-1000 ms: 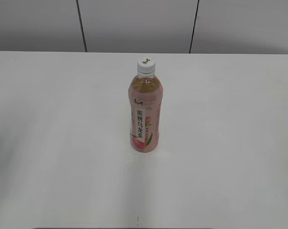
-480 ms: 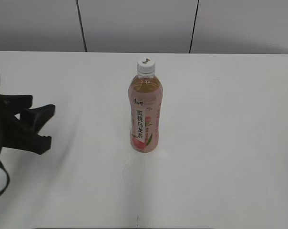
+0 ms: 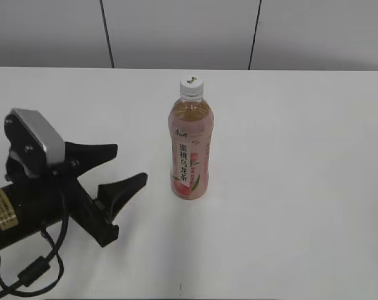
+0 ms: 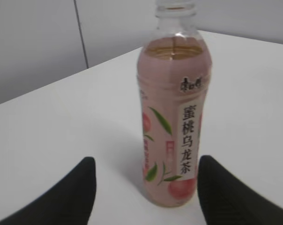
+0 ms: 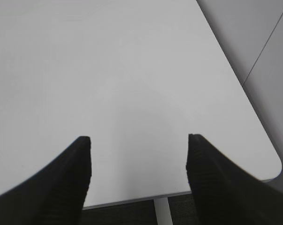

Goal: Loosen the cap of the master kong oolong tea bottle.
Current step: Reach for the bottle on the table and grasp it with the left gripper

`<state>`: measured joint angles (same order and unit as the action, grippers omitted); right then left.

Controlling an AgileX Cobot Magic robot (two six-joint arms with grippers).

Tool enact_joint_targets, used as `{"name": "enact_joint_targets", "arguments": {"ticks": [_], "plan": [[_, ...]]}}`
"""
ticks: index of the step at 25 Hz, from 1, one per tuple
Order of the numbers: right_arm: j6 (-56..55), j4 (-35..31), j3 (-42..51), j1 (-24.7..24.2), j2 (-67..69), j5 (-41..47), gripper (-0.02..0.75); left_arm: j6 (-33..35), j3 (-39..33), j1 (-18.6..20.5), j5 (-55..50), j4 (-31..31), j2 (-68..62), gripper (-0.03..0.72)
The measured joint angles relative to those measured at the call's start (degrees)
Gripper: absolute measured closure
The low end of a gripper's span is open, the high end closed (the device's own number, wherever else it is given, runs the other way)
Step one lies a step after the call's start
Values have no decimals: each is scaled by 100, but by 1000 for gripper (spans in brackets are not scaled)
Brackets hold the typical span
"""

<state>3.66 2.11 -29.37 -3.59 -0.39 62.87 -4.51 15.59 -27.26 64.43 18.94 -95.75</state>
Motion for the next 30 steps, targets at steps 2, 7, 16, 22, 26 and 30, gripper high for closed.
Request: {"name": "enact_joint_targets", "arguments": {"ticks": [2, 7, 16, 22, 26, 30], "plan": [[0, 0, 0, 0, 0, 0, 254, 0, 0, 0, 313, 145, -432, 233], [0, 0, 0, 0, 0, 0, 254, -18, 115, 0, 417, 264, -1401, 116], [0, 0, 0, 0, 0, 0, 255, -23, 859, 0, 460, 513, -1699, 102], [0, 0, 0, 0, 0, 0, 255, -23, 1273, 0, 469, 699, -1869, 102], [0, 0, 0, 0, 0, 0, 255, -23, 1518, -11, 469, 930, -1935, 102], [0, 0, 0, 0, 0, 0, 255, -123, 1722, -11, 474, 936, -1935, 102]]}}
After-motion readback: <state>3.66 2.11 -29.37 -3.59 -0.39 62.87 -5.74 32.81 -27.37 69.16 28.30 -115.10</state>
